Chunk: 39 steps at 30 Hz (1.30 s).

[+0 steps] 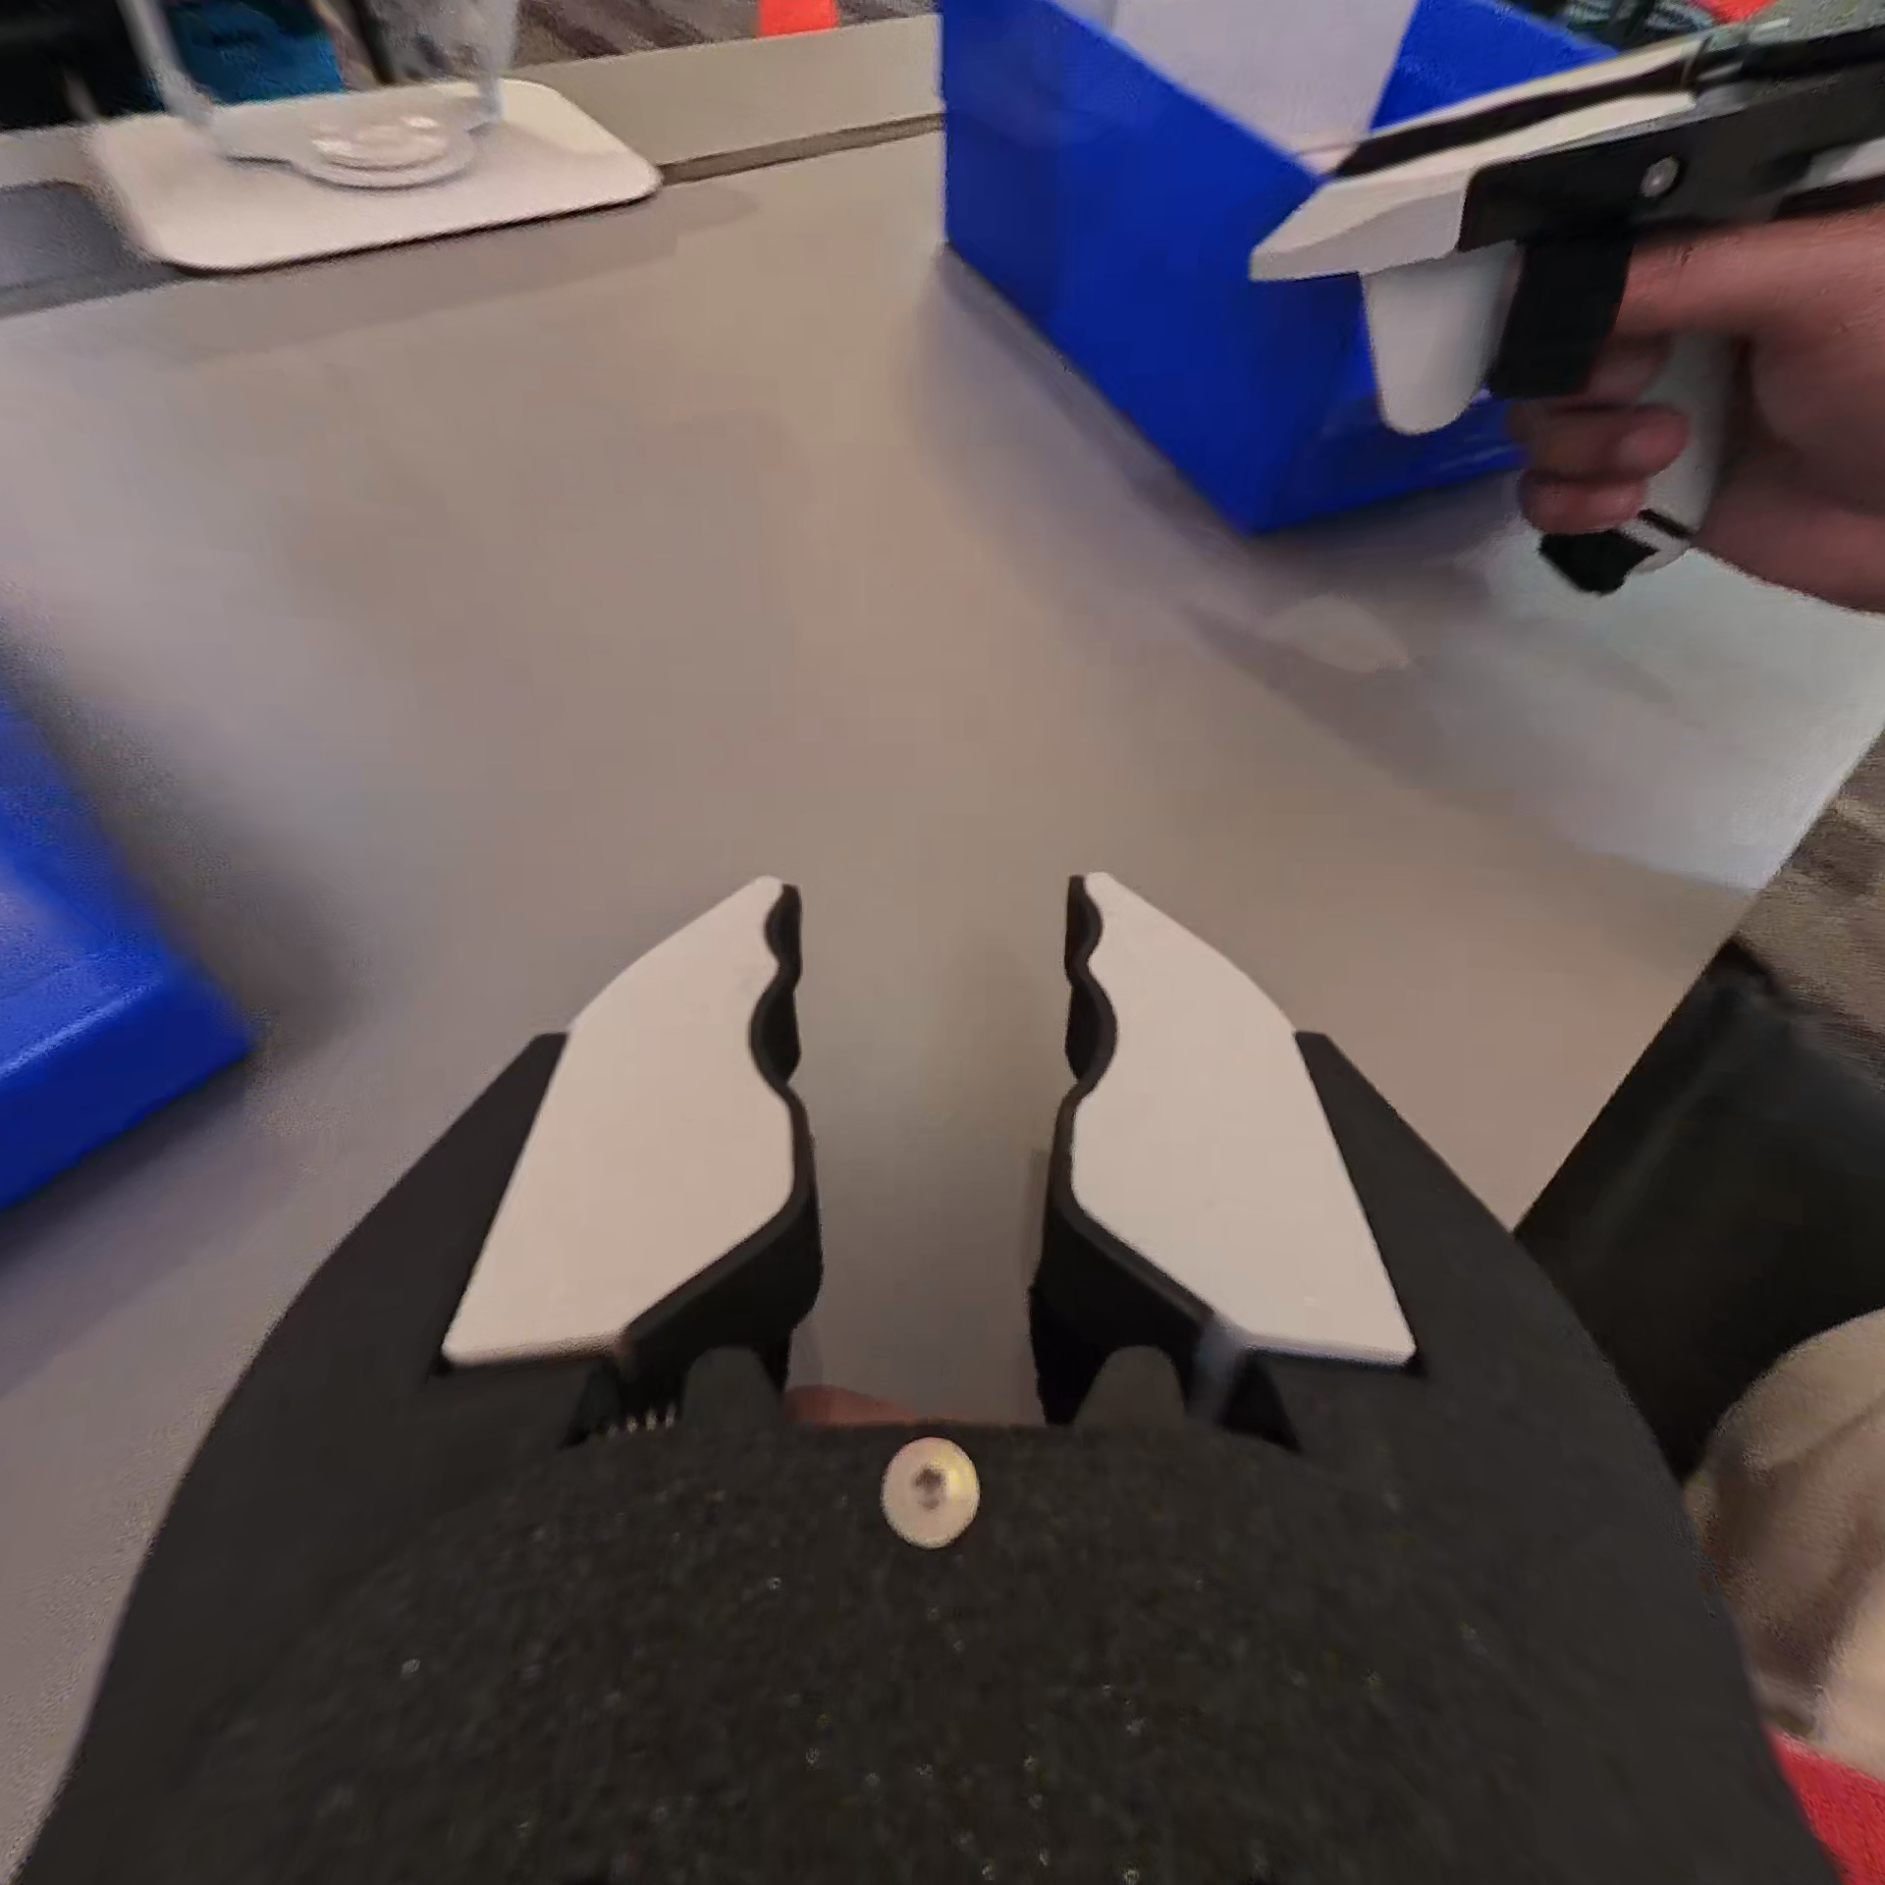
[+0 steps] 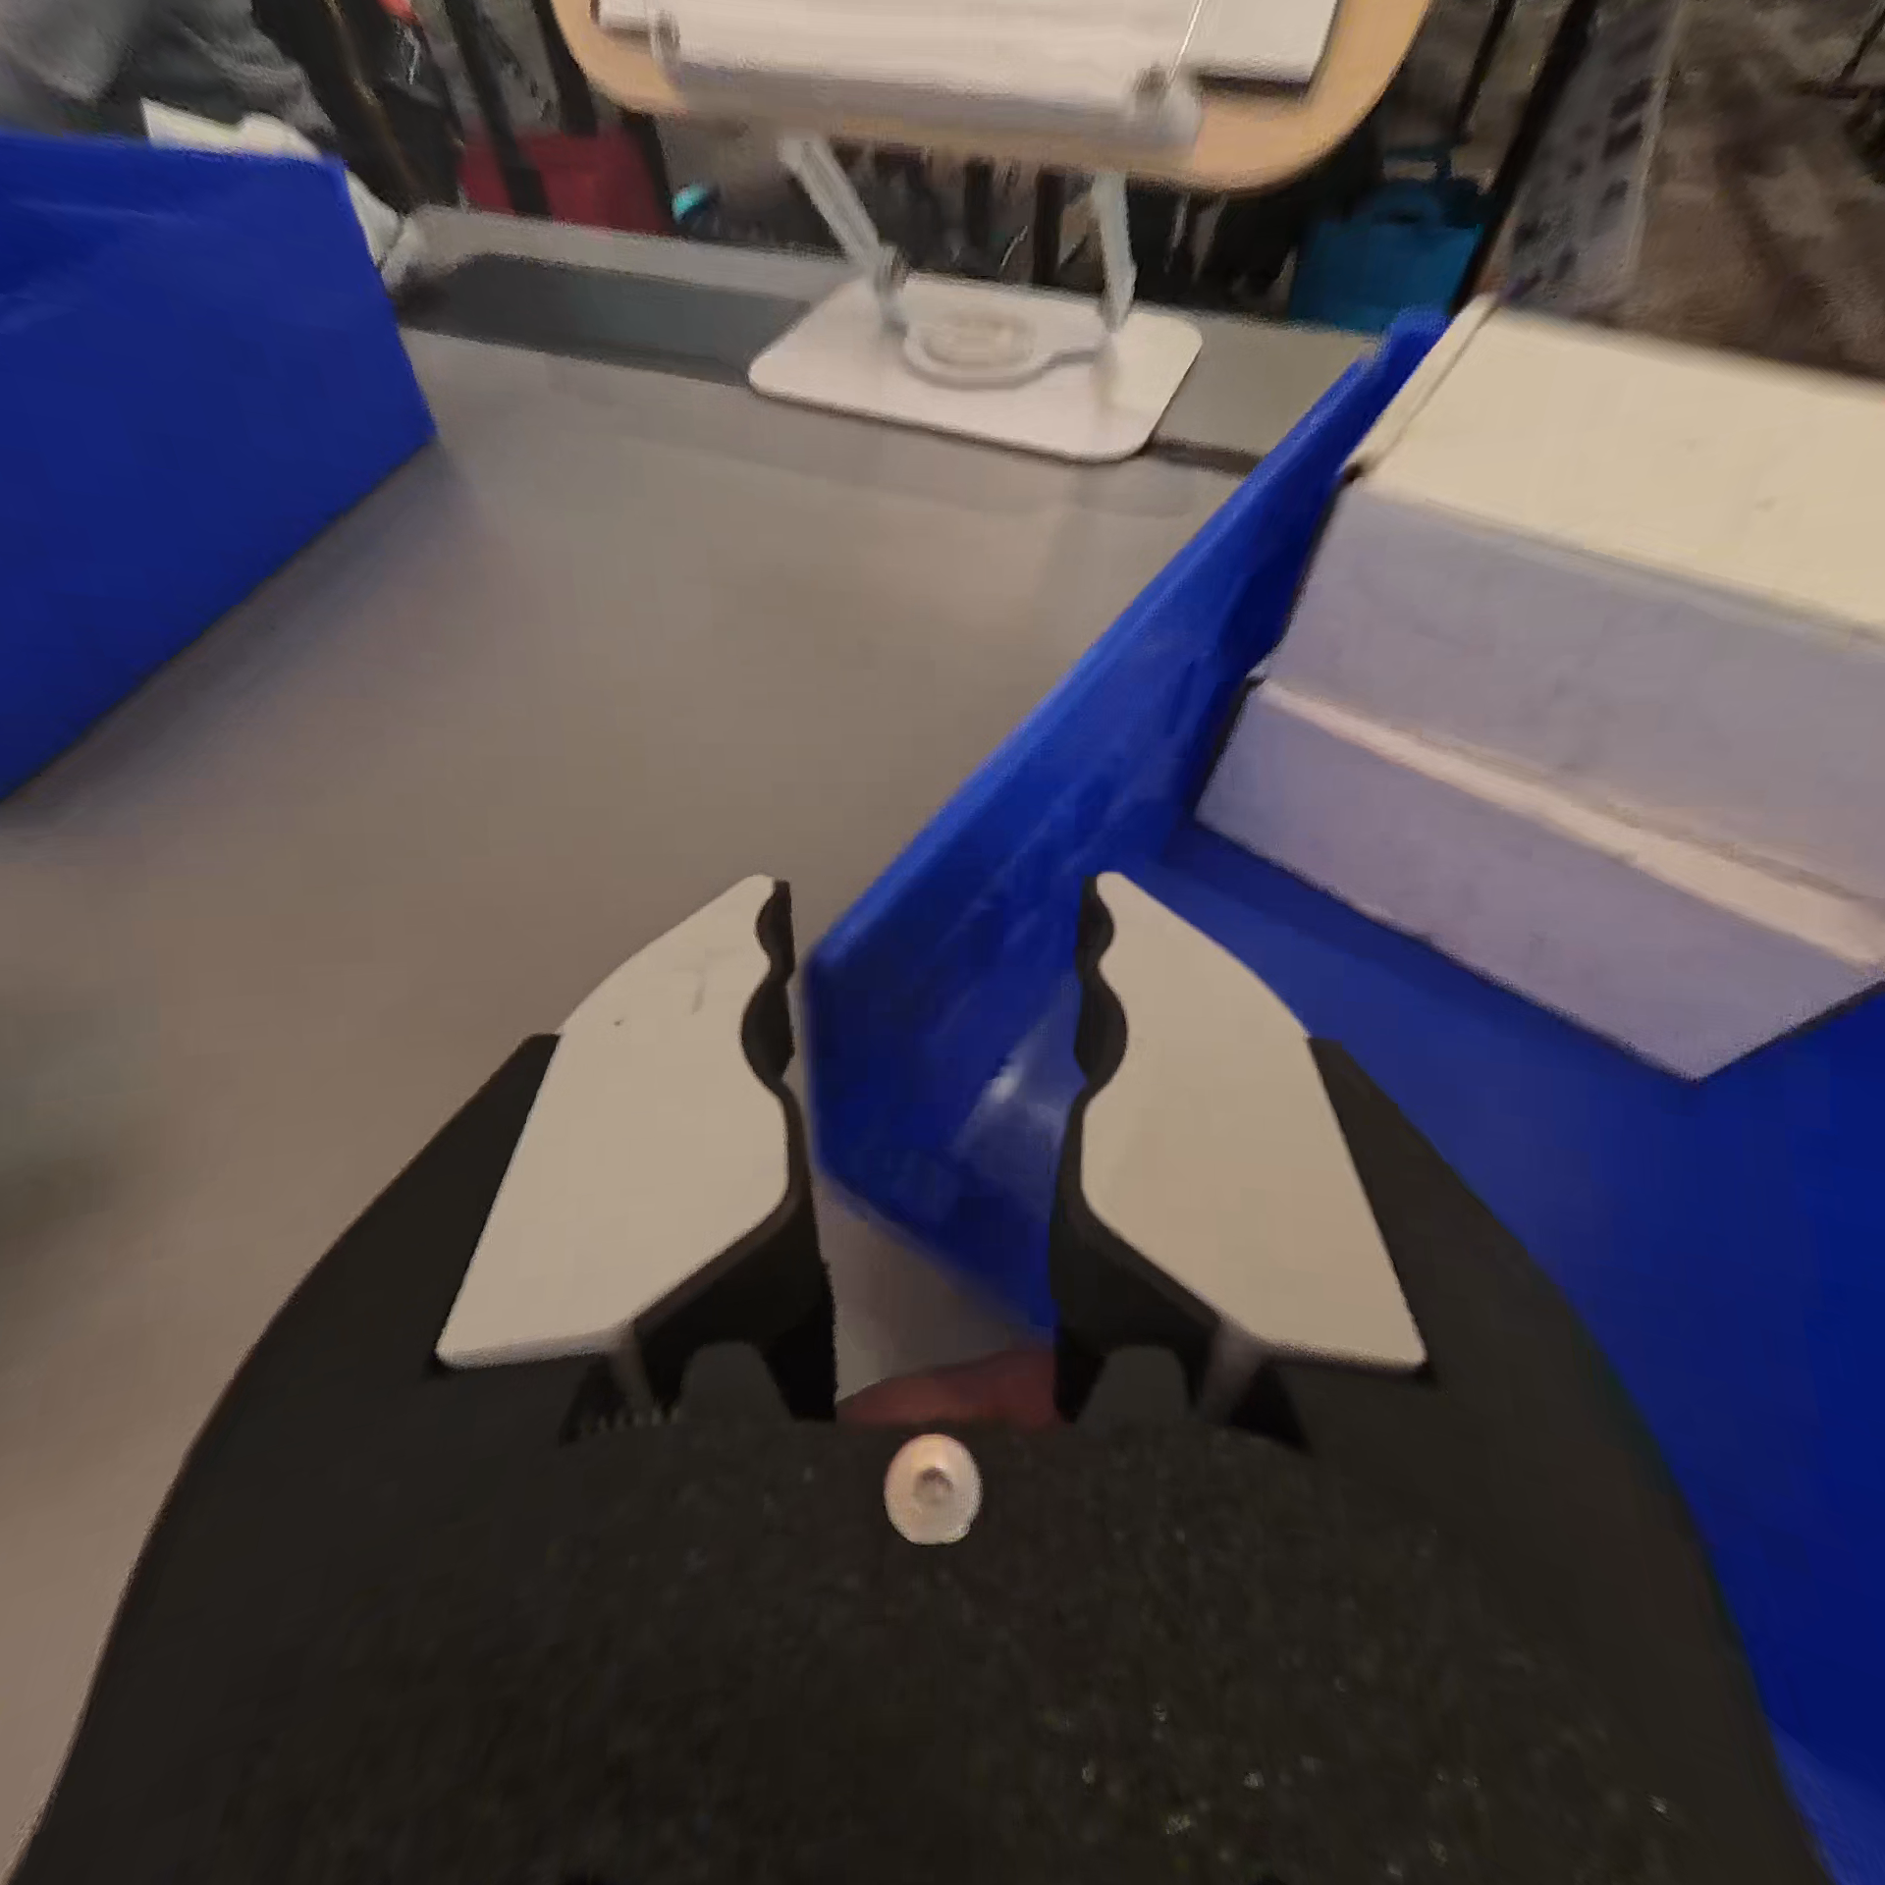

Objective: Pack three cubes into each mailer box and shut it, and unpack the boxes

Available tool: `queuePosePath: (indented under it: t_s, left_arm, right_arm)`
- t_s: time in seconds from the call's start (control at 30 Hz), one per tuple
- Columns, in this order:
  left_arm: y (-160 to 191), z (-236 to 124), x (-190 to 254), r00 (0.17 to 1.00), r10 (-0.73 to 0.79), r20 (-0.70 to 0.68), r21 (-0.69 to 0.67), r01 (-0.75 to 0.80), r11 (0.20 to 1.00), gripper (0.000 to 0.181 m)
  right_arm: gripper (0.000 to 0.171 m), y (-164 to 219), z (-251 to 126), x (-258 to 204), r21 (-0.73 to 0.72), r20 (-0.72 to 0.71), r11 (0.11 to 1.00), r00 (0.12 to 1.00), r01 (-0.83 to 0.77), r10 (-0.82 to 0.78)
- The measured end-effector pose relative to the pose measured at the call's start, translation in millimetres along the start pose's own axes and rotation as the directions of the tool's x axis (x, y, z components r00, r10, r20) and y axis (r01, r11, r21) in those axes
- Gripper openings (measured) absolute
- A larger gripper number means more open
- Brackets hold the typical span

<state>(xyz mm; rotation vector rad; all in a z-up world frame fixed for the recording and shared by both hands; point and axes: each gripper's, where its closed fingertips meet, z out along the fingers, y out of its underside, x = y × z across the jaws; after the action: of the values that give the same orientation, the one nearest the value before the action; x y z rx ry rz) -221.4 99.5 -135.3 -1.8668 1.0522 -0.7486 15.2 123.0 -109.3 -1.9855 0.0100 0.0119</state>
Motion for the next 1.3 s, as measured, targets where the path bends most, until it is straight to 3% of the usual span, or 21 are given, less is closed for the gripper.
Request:
queuePosePath:
  t_s: [0.03, 0.13, 0.2, 0.27, 0.37, 0.47, 0.5, 0.57, 0.67, 0.8, 0.93, 1.1, 1.3]
  left_arm:
    - [-6, 13, 14, 0.999, 0.002, -0.043, -0.014, -0.002, 1.000, 0.054]
    - [-37, 57, 43, 0.997, 0.046, -0.059, -0.033, -0.048, 0.998, 0.062]
    - [-64, 90, 62, 0.996, 0.073, -0.057, -0.013, -0.074, 0.997, 0.062]
    - [-85, 128, 77, 0.995, 0.088, -0.047, -0.006, -0.088, 0.996, 0.060]
    - [-103, 179, 102, 0.996, 0.059, -0.060, -0.034, -0.061, 0.998, 0.056]
    - [-105, 212, 98, 0.998, 0.043, 0.054, -0.073, -0.039, 0.997, 0.032]
    - [-106, 218, 97, 0.998, -0.011, 0.062, -0.066, 0.016, 0.998, 0.033]
    - [-109, 222, 88, 0.991, -0.051, 0.121, -0.070, 0.060, 0.996, 0.023]
    - [-108, 218, 76, 0.981, -0.035, 0.192, -0.089, 0.053, 0.995, 0.007]
    - [-103, 188, 53, 0.964, -0.008, 0.267, -0.067, 0.027, 0.997, 0.006]
    - [-98, 135, 2, 0.929, 0.000, 0.371, -0.042, 0.017, 0.999, 0.007]
    - [-66, 72, -76, 0.867, -0.051, 0.496, -0.056, 0.091, 0.994, 0.007]
    - [-36, 40, -116, 0.860, -0.045, 0.508, -0.122, 0.124, 0.985, 0.009]
  right_arm:
    - [0.063, -7, -7, 3, 0.020, -0.022, 0.999, 0.999, 0.026, -0.025]
    - [0.058, -29, -42, 39, 0.099, -0.205, 0.993, 0.978, 0.069, -0.048]
    - [0.054, -32, -68, 71, 0.158, -0.319, 0.987, 0.946, 0.002, 0.049]
    - [0.052, -14, -88, 108, 0.159, -0.441, 0.984, 0.886, -0.081, 0.144]
    - [0.051, 23, -106, 154, 0.108, -0.606, 0.988, 0.780, -0.109, 0.152]
    - [0.040, 48, -91, 164, 0.078, -0.558, 0.975, 0.801, -0.208, 0.216]
    - [0.036, 52, -83, 165, 0.087, -0.526, 0.962, 0.808, -0.258, 0.264]
    - [0.007, 53, -81, 166, 0.084, -0.491, 0.952, 0.819, -0.295, 0.298]
    - [0.005, 50, -81, 160, 0.085, -0.448, 0.952, 0.842, -0.294, 0.300]
    - [0.005, 36, -74, 128, 0.098, -0.456, 0.967, 0.853, -0.236, 0.254]
    - [0.005, 10, -41, 74, 0.106, -0.367, 0.975, 0.903, -0.197, 0.223]
    - [0.005, -6, 13, -14, 0.060, -0.254, 0.988, 0.956, -0.139, 0.150]
    - [0.005, -2, 48, -64, 0.036, -0.148, 0.979, 0.968, -0.201, 0.204]
